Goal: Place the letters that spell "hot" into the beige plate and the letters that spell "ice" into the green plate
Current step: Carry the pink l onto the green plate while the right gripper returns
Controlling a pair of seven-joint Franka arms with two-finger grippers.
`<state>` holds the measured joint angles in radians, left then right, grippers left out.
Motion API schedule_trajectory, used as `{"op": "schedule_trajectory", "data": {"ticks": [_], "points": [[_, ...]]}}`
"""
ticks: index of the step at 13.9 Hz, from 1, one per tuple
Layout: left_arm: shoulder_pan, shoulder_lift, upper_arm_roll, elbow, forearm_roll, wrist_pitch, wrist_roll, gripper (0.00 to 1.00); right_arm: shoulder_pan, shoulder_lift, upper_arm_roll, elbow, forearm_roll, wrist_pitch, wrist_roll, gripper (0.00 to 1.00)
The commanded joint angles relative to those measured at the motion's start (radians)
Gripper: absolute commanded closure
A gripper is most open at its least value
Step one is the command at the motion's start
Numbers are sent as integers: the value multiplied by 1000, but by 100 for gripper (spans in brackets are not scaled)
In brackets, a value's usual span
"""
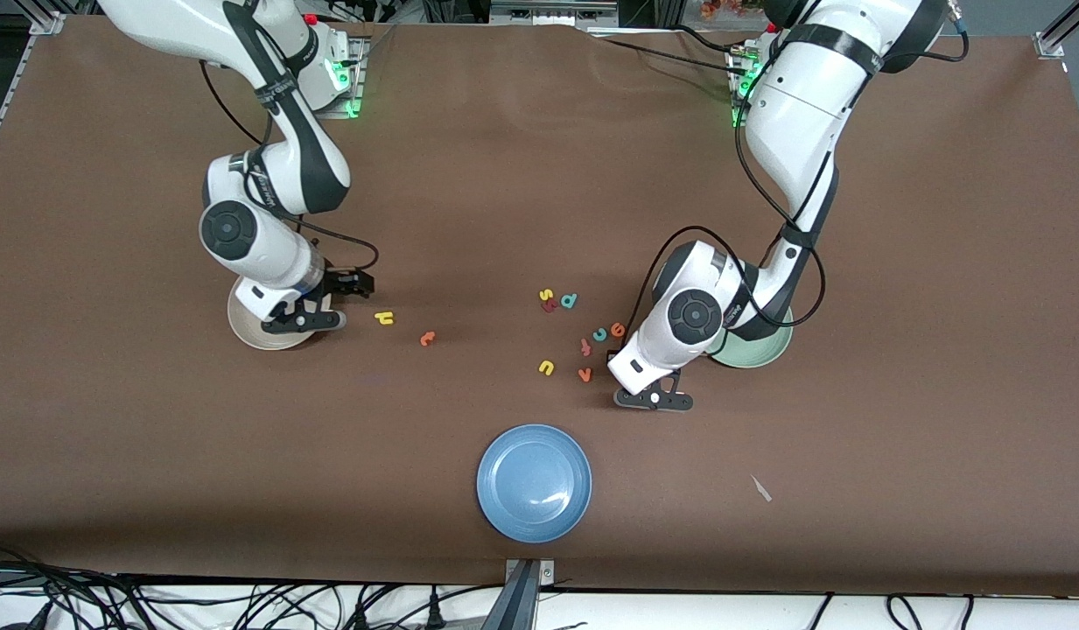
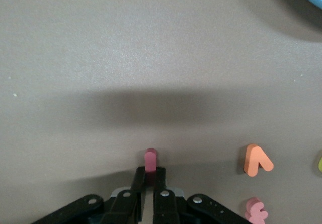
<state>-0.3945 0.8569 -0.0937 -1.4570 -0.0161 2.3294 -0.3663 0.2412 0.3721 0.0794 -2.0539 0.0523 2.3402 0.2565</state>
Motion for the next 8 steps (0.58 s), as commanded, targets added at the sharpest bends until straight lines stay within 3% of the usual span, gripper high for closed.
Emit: {"op": "schedule_trajectory", "data": {"ticks": [1,4,6,8], "points": [[19,-12,9,17,86,-57,0,100,33,114,37,150,17,-16,216,0],[40,-73,6,15,90,-206,53,100,107,195,37,271,0,-18,499,0],[91,-129,2,-8,88,-303,145,100,109,227,37,305,11,-16,533,0],[137,-203,0,-109,79,-323,275,100,109,266,37,327,14,-12,584,0]]}}
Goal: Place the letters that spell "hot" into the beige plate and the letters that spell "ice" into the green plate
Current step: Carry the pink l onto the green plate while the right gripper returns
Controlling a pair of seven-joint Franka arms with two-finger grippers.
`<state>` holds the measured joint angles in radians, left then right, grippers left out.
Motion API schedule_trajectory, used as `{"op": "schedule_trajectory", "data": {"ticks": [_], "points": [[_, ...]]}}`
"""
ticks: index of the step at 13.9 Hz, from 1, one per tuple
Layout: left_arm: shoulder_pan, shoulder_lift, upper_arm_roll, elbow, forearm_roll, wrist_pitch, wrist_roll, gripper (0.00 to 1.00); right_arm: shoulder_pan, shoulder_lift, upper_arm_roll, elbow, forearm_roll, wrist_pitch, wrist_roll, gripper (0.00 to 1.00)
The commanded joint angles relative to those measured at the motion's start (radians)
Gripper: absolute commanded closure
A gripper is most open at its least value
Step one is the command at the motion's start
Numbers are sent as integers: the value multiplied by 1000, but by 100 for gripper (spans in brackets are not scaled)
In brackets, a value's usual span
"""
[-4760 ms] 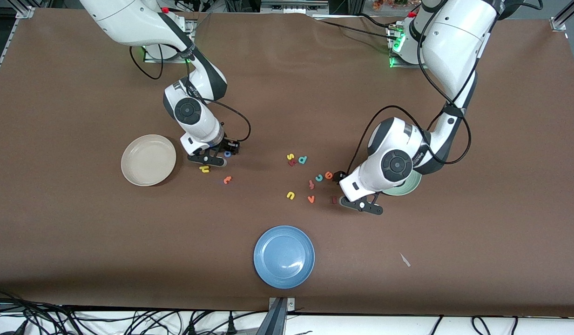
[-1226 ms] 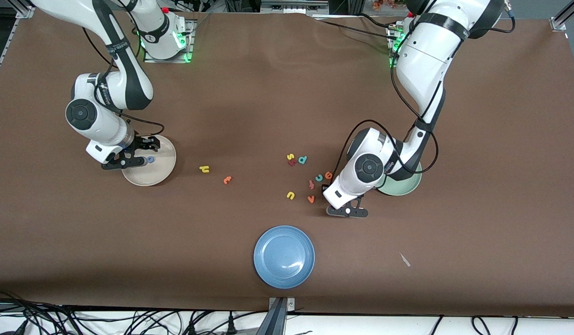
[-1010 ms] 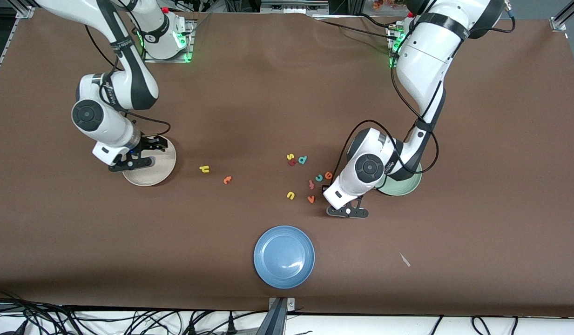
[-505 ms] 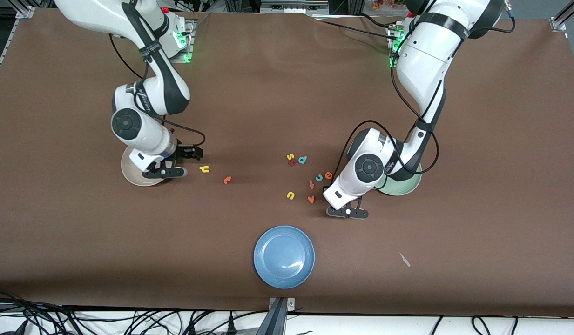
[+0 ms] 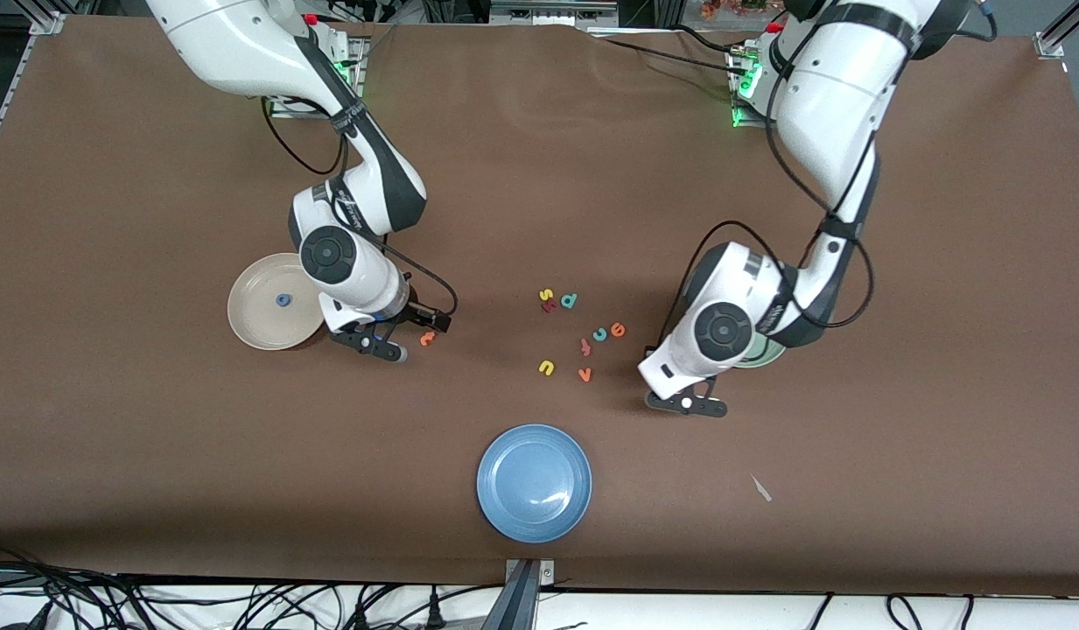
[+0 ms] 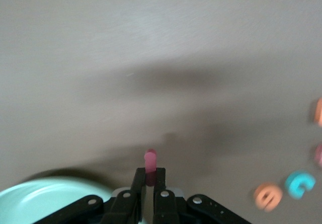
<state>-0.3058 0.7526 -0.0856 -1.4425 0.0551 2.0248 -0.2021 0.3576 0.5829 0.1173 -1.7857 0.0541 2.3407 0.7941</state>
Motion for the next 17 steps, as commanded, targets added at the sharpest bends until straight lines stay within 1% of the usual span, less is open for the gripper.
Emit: {"op": "schedule_trajectory", "data": {"ticks": [1,2,3,5,6,7,8,9,10,12,14,15,16,17], "points": [[65,-125,-8,-186,9,-15,133,100,-3,80,-1,86,3,-12,89,0],[68,-140,-8,-240,11,-8,135,100,9,93,-1,95,0,-12,120,0],[74,-162,-8,-274,11,-6,135,100,24,101,-2,95,4,-12,140,0],[91,-203,-8,-334,11,-9,139,100,24,109,-2,95,3,-11,166,0],[99,-205,-8,-354,11,-6,139,99,24,115,-2,95,7,-9,168,1],[99,-191,-8,-360,12,2,139,74,26,121,-2,95,6,-1,168,1],[90,-180,-8,-360,11,2,138,61,24,130,-4,95,-2,9,166,7],[85,-177,-9,-357,11,0,136,10,24,140,-4,95,-3,21,165,11],[91,-176,-8,-349,9,0,136,0,24,143,-7,95,-5,28,162,14],[96,-179,-9,-329,6,-9,135,0,21,143,-8,95,-7,28,155,22],[83,-190,-17,-309,2,-12,127,0,18,141,-7,95,-10,26,151,38],[85,-188,-49,-306,-17,-12,119,0,18,141,-7,95,-14,26,149,47],[82,-185,-69,-303,-53,-8,92,0,18,141,-7,95,-16,28,148,58],[74,-183,-72,-302,-72,0,60,0,17,141,-7,95,-16,26,149,70]]}}
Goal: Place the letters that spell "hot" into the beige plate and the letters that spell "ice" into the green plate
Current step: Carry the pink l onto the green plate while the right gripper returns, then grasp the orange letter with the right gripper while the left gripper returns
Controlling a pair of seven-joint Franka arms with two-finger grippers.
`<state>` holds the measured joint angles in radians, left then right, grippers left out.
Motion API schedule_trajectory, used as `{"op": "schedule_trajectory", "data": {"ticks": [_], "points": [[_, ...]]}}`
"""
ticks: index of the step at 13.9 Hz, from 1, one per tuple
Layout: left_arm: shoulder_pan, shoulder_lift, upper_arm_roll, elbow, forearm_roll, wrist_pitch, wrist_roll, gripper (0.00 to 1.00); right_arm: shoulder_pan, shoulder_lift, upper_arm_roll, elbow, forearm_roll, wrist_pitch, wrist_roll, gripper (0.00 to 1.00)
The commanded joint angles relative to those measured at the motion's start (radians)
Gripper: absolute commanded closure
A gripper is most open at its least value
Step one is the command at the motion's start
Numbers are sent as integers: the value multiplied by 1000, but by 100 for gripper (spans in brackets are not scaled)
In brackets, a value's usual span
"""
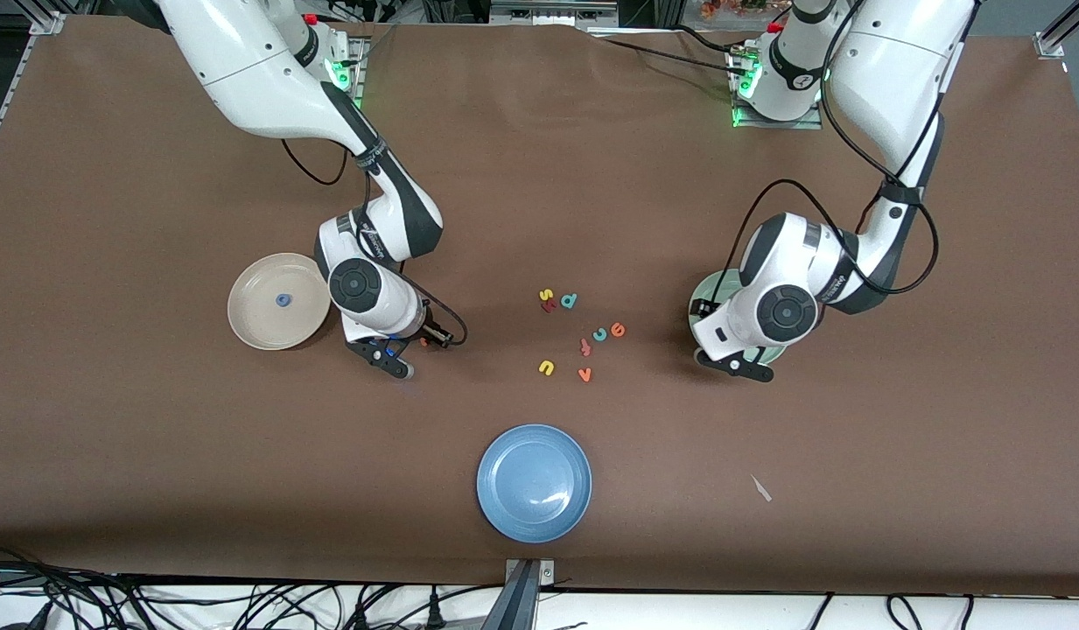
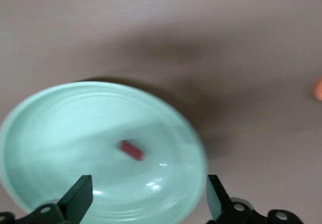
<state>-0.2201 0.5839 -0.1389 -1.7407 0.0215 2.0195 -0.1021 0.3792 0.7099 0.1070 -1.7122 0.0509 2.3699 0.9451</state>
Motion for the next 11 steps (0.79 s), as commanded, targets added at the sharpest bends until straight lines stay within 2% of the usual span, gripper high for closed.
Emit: {"op": "schedule_trajectory", "data": {"ticks": [1,2,4,7,9,10,11], "points": [[-19,-7,-19,-2,-44,7,-48,0,-5,14,3,22,-13,-3,-2,78],[-50,5,-22,12,-43,27,-48,0,-3,14,3,22,-13,-3,-2,88],[-125,14,-22,26,-31,77,-48,0,-3,14,3,22,-13,-3,1,98],[-156,47,-22,29,-43,197,-42,0,-2,13,3,23,-10,-3,6,100],[-159,74,-24,27,-41,249,-36,16,-5,6,2,37,-13,-12,-9,100],[-159,82,-24,27,-41,257,-36,38,-6,0,2,45,-13,-35,-14,100],[-169,83,-24,27,-41,258,-38,47,-11,-10,0,60,-13,-70,-28,100]]}}
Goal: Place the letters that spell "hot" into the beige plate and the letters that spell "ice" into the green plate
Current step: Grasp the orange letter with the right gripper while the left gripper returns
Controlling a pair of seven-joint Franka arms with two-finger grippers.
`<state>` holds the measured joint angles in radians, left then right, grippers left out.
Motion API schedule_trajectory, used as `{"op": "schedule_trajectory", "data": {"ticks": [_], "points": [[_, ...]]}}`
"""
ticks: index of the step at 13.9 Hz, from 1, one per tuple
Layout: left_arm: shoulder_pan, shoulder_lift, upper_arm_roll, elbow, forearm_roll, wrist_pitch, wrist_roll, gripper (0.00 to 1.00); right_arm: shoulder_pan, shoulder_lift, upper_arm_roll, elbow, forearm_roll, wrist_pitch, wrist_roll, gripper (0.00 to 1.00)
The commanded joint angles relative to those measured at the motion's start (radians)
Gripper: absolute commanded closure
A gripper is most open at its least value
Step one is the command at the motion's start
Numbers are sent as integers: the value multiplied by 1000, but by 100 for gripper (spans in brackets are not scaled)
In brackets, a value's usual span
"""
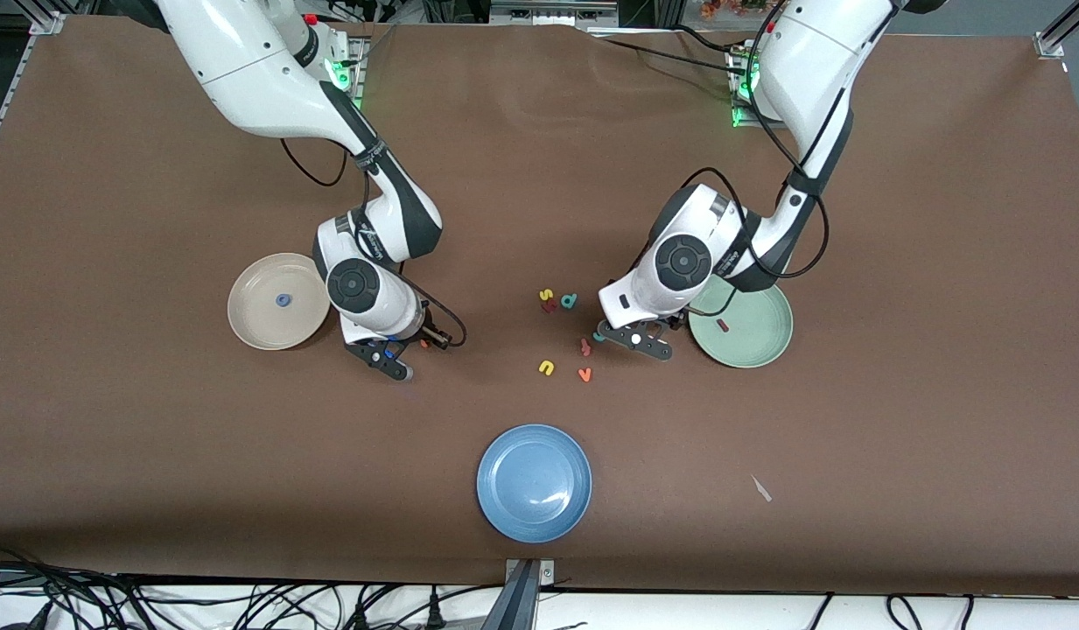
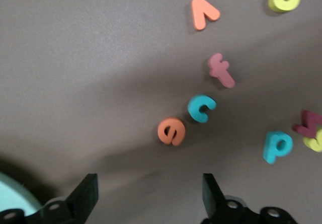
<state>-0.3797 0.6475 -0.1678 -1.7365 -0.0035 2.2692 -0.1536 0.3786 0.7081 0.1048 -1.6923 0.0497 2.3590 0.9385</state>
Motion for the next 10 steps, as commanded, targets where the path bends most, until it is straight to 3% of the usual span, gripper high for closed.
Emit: {"op": "schedule_trajectory", "data": {"ticks": [1,5,10], "points": [[-13,26,5,25,-18,10,12,46,-13,-16,1,46,-11,-94,-52,100],[-24,53,5,25,-21,84,11,45,-14,-136,-104,-39,-11,-200,-318,100],[-44,69,5,25,-61,125,9,45,-18,-284,-240,-251,9,-158,-594,100]]}}
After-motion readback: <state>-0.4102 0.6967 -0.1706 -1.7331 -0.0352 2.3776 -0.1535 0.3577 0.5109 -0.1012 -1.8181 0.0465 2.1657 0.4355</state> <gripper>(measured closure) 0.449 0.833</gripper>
